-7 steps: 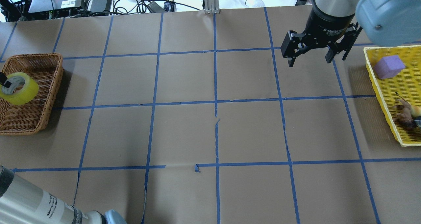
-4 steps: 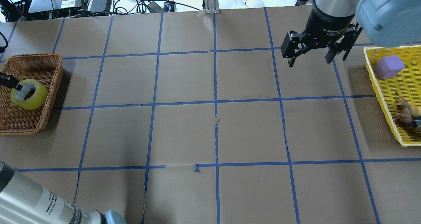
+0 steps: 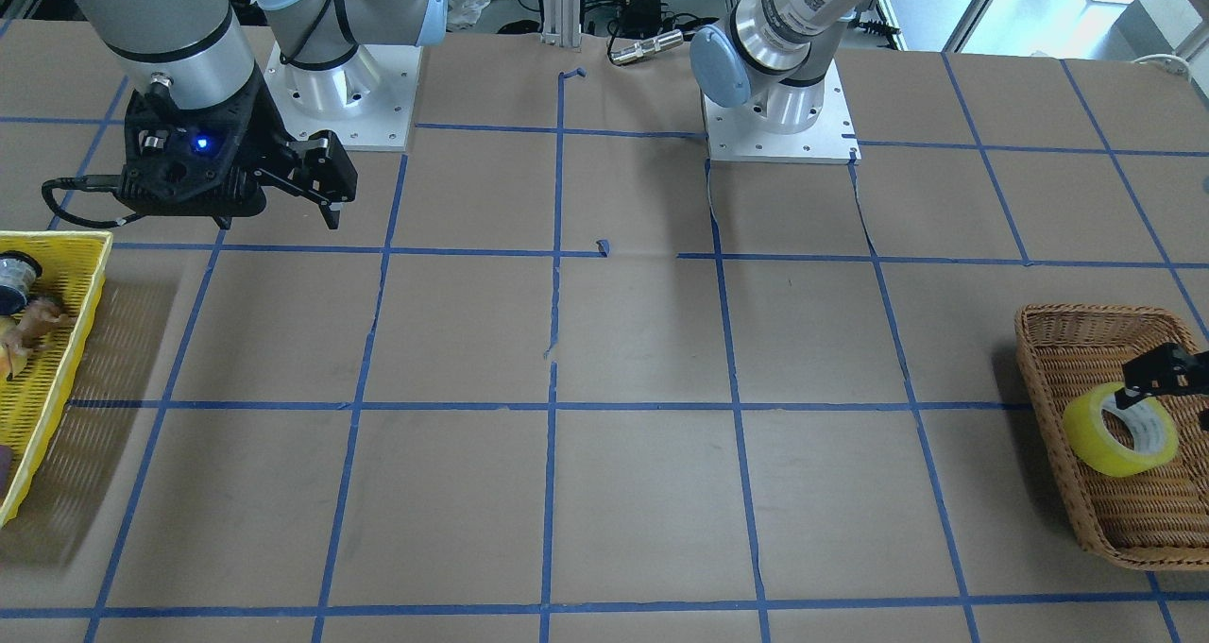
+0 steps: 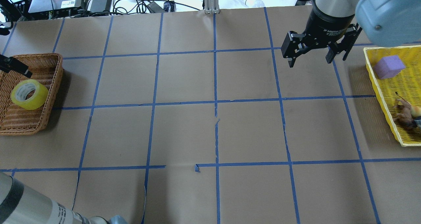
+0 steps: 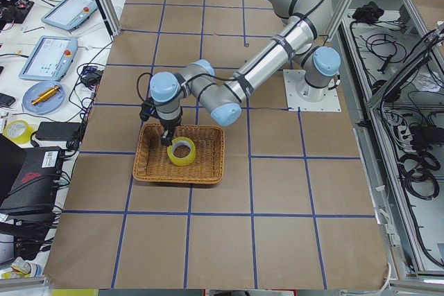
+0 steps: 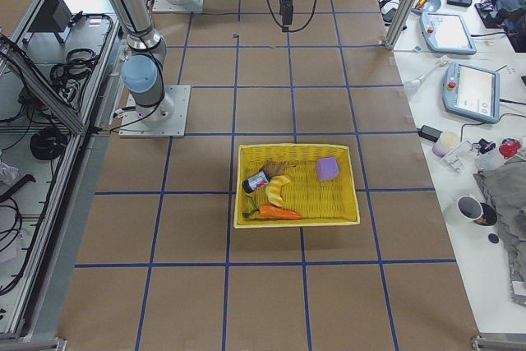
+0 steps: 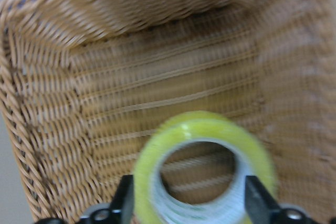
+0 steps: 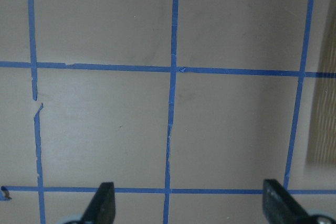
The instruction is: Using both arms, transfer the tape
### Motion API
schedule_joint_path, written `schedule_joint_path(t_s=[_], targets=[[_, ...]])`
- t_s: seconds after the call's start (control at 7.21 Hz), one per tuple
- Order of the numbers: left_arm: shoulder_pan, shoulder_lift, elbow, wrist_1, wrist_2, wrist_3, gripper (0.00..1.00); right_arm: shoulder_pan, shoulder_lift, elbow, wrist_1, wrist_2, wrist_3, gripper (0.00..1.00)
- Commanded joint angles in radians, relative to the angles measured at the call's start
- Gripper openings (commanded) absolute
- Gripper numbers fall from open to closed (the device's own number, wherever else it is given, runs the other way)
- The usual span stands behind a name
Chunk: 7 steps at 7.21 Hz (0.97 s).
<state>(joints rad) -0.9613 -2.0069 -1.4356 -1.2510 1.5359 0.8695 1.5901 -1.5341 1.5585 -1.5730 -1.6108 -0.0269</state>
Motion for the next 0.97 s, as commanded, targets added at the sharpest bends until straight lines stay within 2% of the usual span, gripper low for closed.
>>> schedule_joint_path(t_s=[0.0, 0.42, 0.55, 0.83], targets=[[-0.191, 0.136, -0.031, -0.155, 0.006, -0.314, 1.00, 0.001, 0.000, 0.000, -0.001, 0.000, -0.001, 1.00], [-0.463, 0.313, -0.037, -0.318, 0.001, -0.808, 1.00, -0.001, 0.000, 0.002, -0.001, -0.004, -0.002, 1.00], [-0.541, 0.353, -0.040, -0.321, 0.007, -0.883, 1.00, 0.001, 0.000, 0.002, -0.001, 0.002, -0.001, 1.00], [-0.588, 0.428, -0.061, -0.324, 0.026, -1.002, 1.00, 0.001, 0.000, 0.003, -0.001, 0.009, -0.001, 1.00]])
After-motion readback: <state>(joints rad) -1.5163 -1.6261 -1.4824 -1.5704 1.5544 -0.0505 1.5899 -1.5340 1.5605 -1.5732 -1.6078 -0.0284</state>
